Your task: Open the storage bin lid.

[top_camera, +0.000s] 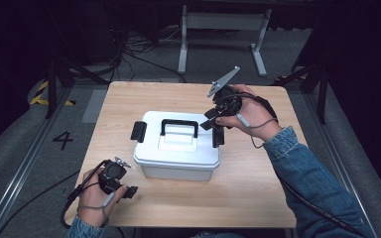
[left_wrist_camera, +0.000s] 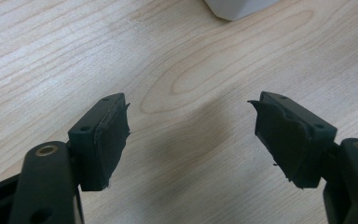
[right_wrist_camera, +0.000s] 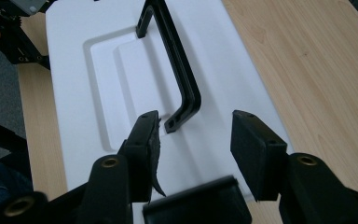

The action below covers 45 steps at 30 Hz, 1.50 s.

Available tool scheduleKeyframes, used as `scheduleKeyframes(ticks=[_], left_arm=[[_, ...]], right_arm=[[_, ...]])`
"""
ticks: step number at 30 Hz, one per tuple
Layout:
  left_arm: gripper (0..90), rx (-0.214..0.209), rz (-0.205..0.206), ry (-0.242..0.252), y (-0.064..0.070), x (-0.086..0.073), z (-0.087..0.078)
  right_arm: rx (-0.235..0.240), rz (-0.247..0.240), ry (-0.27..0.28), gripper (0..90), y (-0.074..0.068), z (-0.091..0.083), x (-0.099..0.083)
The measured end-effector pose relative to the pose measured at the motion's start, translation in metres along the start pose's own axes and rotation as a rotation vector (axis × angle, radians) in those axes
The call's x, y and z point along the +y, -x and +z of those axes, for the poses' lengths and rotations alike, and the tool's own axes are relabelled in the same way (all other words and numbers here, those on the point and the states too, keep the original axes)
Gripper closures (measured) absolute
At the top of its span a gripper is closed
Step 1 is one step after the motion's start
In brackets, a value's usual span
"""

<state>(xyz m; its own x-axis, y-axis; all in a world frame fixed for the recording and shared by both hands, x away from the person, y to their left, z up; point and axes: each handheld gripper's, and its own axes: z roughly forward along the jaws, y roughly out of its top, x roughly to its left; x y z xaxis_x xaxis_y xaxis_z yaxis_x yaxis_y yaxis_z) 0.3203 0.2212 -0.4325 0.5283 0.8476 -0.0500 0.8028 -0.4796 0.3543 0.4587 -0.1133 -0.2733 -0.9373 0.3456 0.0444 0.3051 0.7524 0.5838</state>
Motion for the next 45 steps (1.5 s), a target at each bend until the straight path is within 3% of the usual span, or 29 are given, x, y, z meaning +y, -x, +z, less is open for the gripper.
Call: scheduleKeyframes(ticks=[7,18,24,32,45], left_arm=[[26.2,0.018,-0.002,-0.002,0.000,0.001,0.000],[26.0,0.001,-0.003,0.002,0.000,0.003,0.002],[25.9,0.002,-0.003,0.002,0.000,0.003,0.002],[25.8,0.002,-0.001,0.001,0.000,0.003,0.003],[25.6,-0.010,0.002,-0.007,0.000,0.003,0.005]], right_arm=[[0.026,-0.007,-0.021,53.5,0.003,0.020,0.013],[0.047,-0.038,-0.051,54.3,0.003,0.044,0.032],[0.058,-0.052,-0.093,59.9,0.002,0.058,0.038],[0.070,-0.074,-0.111,69.1,-0.003,0.060,0.043],[0.093,-0.175,-0.141,82.1,-0.012,0.056,0.045]])
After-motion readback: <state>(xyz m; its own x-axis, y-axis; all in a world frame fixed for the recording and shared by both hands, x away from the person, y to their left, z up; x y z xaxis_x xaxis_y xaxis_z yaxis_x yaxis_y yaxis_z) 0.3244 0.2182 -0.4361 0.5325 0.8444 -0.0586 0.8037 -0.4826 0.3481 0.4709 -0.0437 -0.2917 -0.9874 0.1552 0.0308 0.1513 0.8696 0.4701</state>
